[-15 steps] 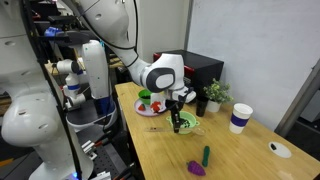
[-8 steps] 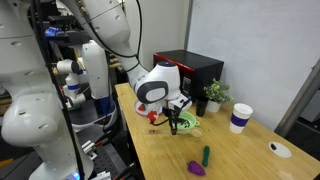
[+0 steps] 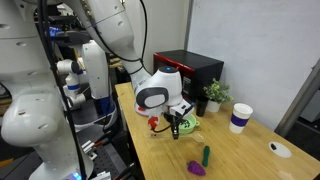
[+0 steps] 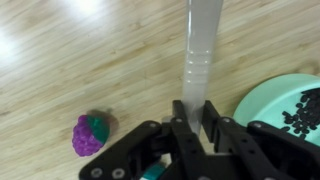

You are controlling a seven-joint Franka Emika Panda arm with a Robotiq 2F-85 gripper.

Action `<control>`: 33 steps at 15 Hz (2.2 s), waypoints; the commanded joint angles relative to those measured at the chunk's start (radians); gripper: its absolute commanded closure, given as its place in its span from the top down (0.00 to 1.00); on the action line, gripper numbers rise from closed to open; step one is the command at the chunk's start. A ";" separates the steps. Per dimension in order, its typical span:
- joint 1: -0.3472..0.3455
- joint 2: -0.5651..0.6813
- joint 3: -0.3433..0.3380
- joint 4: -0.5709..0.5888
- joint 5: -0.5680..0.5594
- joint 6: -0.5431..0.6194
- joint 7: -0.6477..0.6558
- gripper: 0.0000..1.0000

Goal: Use the big spoon to mix the contents of the green bowl on the plate then put it back on the table

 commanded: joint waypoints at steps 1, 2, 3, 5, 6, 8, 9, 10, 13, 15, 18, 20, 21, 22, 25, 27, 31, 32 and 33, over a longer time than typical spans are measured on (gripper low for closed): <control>-0.016 0.061 0.014 -0.007 0.086 0.055 -0.084 0.06; -0.023 0.071 0.026 -0.006 0.120 0.057 -0.111 0.06; -0.026 0.083 0.035 -0.006 0.148 0.065 -0.134 0.06; -0.031 0.101 0.053 0.001 0.205 0.070 -0.177 0.06; -0.033 0.108 0.061 0.003 0.230 0.075 -0.194 0.06; -0.036 0.122 0.079 0.007 0.279 0.084 -0.231 0.06; -0.036 0.129 0.084 0.009 0.296 0.089 -0.244 0.06; -0.039 0.134 0.093 0.010 0.318 0.093 -0.262 0.06; -0.046 0.155 0.105 0.013 0.352 0.114 -0.293 0.14; -0.049 0.166 0.107 0.015 0.362 0.122 -0.309 0.48; -0.055 0.174 0.103 0.017 0.357 0.137 -0.316 0.69; -0.055 0.170 0.097 0.020 0.348 0.144 -0.313 0.82; -0.050 0.162 0.089 0.021 0.338 0.144 -0.309 0.88; -0.047 0.156 0.085 0.023 0.332 0.149 -0.308 0.96; -0.026 0.137 0.056 0.033 0.298 0.166 -0.295 1.00; -0.012 0.125 0.032 0.044 0.270 0.165 -0.284 1.00; 0.076 0.104 -0.115 0.076 0.082 0.074 -0.190 1.00; 0.093 0.090 -0.143 0.088 0.034 0.036 -0.167 1.00; 0.114 0.069 -0.172 0.099 -0.022 -0.018 -0.138 1.00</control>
